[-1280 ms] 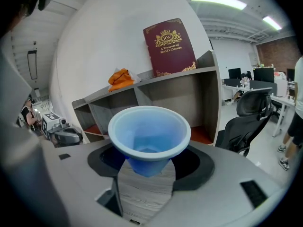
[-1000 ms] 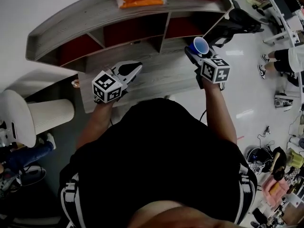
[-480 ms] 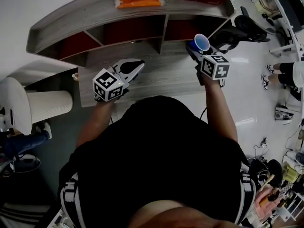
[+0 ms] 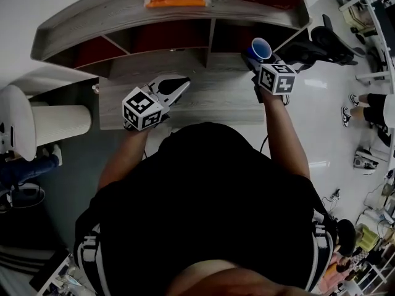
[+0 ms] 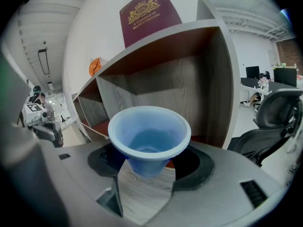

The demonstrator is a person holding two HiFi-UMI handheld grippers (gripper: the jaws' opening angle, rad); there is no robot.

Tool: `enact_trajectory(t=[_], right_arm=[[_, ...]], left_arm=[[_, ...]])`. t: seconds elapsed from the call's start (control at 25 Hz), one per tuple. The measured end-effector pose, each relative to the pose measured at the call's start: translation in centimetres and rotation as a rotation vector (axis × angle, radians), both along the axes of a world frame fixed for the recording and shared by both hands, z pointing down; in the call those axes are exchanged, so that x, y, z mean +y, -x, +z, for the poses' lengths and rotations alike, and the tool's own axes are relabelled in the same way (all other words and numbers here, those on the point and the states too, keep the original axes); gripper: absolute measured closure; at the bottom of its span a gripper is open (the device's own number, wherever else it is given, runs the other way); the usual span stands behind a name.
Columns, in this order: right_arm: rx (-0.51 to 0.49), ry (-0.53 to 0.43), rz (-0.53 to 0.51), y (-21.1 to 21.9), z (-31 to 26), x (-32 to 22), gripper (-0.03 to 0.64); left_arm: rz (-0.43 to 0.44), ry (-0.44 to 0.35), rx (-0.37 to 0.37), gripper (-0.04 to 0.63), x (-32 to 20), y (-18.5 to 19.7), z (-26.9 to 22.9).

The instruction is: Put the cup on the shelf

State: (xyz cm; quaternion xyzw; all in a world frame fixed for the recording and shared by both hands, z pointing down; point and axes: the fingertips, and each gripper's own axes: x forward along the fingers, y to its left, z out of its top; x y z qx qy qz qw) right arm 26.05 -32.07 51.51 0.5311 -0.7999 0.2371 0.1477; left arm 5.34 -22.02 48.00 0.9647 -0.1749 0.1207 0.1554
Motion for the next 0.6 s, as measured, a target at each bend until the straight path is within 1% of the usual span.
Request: enact_trajectory(t=[0.32,0.44,0.6], right_arm=[[0.009,0.035,-0.046,-0.2,3.8,-2.5,0.331],[0.002,0.035,-0.038,-0.5,5.0,-3.5,0.331],[0.033,0.046,-0.031,-1.0,6.6,-4.6,0.331]], left_arm=[[-0.048,0.016,-0.018,0.578,-0.8,-1.4,1.0],[-0.078,0.021,-0.022,0.578,-0.8,-1.3,1.2],[-0.111,0.025,-0.024,0.578,-0.8,-1.1,1.3]])
